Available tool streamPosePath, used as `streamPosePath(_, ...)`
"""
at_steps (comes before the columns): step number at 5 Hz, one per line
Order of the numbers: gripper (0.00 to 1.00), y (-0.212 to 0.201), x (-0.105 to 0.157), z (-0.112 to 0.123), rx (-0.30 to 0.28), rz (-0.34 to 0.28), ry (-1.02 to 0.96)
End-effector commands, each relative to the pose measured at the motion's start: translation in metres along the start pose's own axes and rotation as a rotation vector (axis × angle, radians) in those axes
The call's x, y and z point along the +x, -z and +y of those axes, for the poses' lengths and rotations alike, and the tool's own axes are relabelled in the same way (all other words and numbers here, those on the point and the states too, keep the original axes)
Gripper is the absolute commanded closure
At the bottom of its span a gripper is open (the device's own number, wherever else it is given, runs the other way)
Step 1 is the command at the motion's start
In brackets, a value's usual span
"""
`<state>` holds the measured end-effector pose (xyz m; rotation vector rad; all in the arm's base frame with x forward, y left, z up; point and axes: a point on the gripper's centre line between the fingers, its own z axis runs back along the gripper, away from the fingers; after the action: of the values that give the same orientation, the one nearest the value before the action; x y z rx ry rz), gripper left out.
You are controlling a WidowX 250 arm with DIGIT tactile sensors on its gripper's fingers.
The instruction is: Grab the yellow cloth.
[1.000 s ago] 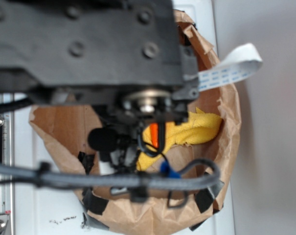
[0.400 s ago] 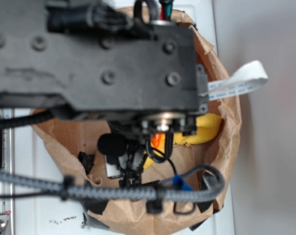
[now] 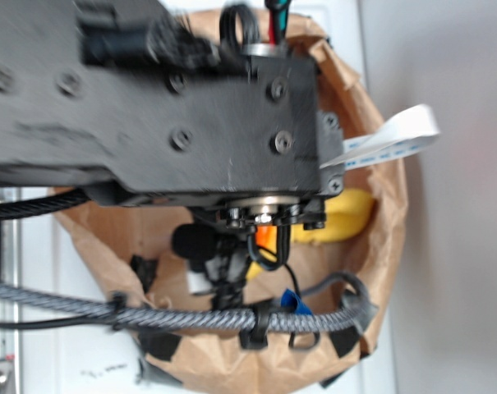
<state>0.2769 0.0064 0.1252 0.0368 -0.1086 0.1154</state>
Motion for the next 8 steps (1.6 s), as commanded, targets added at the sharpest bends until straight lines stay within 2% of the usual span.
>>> streamPosePath(1, 0.0, -0.004, -0.044, -0.009, -0.085, -0.154, -0.062)
streamPosePath(2, 0.0, 0.001, -0.072, -0.007, -0.088, -0.193, -0.053)
streamPosePath(3, 0.0, 0.007, -0.075, -0.013, -0.072, -0.181, -0.077)
streamPosePath(4, 0.0, 0.0, -0.082, -0.018, -0.044, -0.138, -0.105)
streamPosePath(5, 0.0, -0.012, -0.076, -0.018, -0.046, -0.087, -0.118)
streamPosePath(6, 0.0, -0.01, -0.05, -0.022, -0.018, -0.078, -0.161)
streamPosePath(7, 0.0, 0.006, -0.018, -0.026, 0.007, -0.095, -0.204)
streamPosePath(8, 0.0, 0.017, 0.002, -0.025, -0.002, -0.101, -0.204)
